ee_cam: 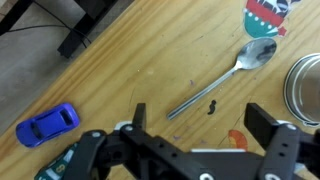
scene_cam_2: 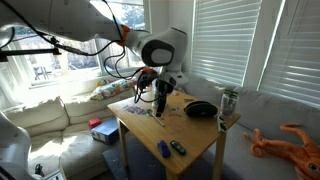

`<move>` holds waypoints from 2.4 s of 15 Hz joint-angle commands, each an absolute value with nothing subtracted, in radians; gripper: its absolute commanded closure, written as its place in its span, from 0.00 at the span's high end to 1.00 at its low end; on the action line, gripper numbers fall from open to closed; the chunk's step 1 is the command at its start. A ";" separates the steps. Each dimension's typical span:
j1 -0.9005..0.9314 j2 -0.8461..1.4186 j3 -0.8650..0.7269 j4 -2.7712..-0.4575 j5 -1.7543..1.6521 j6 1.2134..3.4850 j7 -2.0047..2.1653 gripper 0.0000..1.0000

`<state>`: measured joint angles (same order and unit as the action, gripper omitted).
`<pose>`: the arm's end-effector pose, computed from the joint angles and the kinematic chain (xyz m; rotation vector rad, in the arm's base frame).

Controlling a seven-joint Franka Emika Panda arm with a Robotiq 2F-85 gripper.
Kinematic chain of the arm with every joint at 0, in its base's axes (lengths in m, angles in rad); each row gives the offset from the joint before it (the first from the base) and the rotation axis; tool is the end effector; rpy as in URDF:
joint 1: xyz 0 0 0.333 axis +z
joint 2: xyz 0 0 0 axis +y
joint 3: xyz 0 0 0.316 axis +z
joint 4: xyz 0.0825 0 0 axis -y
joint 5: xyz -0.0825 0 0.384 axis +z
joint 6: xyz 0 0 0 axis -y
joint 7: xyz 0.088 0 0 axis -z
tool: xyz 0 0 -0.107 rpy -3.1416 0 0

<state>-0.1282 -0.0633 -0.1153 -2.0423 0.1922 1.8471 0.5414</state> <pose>0.5094 -0.1118 0.4605 -2.7024 1.2216 0.2363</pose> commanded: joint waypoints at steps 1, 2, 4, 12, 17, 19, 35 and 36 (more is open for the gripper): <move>-0.127 -0.086 -0.112 -2.145 0.257 1.954 0.579 1.00; -0.127 -0.079 -0.112 -2.157 0.277 1.967 0.590 1.00; -0.128 -0.073 -0.113 -2.180 0.300 1.992 0.613 1.00; -0.126 -0.038 -0.115 -2.190 0.384 2.029 0.685 0.50; -0.118 -0.005 -0.107 -2.171 0.413 2.065 0.726 0.81; -0.117 0.007 -0.105 -2.163 0.427 2.074 0.737 0.76; -0.121 0.018 -0.109 -2.139 0.373 2.056 0.813 0.02; -0.122 0.010 -0.110 -2.138 0.364 2.051 0.815 0.02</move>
